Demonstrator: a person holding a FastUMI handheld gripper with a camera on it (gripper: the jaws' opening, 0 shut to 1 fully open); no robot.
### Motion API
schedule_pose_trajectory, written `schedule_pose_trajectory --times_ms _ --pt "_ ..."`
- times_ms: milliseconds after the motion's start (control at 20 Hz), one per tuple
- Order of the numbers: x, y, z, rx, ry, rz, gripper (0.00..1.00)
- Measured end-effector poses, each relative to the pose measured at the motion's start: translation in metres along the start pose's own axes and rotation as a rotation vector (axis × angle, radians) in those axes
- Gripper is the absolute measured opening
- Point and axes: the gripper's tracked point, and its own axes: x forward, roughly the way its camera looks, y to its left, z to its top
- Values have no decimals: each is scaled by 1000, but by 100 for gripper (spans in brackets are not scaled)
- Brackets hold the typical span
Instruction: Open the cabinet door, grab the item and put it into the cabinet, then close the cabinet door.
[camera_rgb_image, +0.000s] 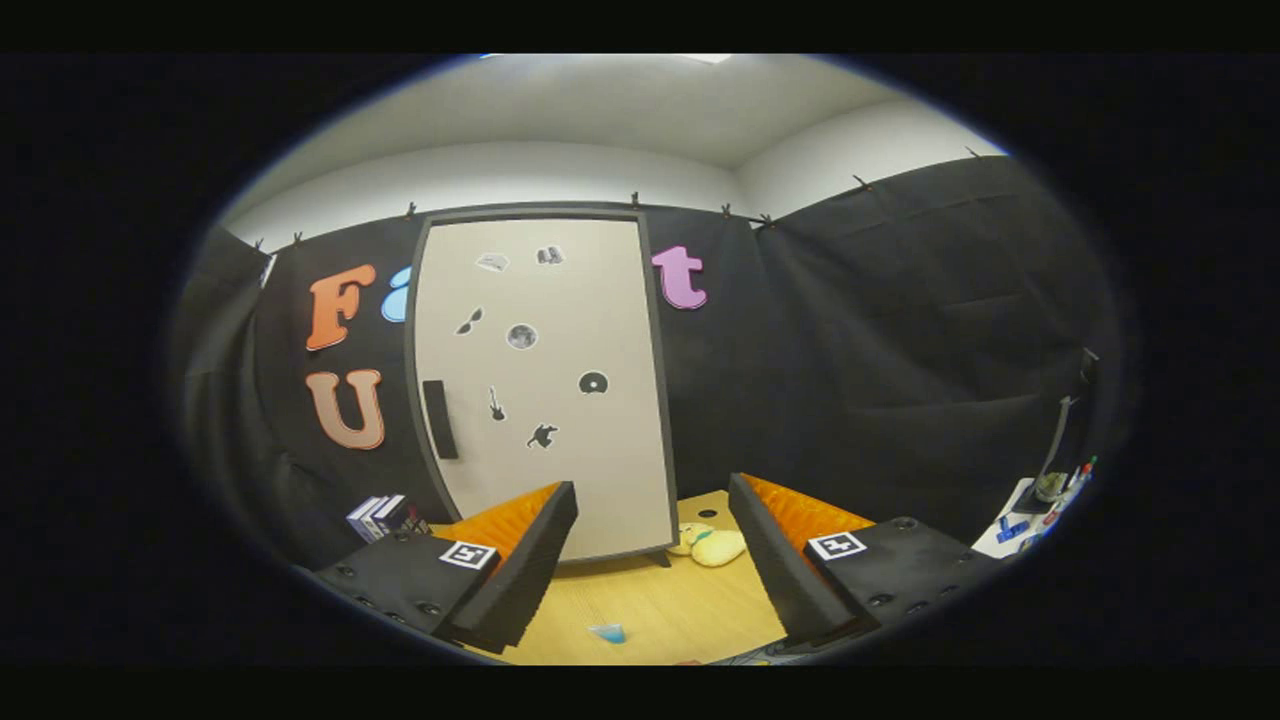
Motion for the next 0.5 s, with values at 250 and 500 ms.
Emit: schedule_pose_trajectory --times_ms 250,500 --pt "3 1 -6 5 9 -5 98" --pt "19 42 -10 -7 18 61 98"
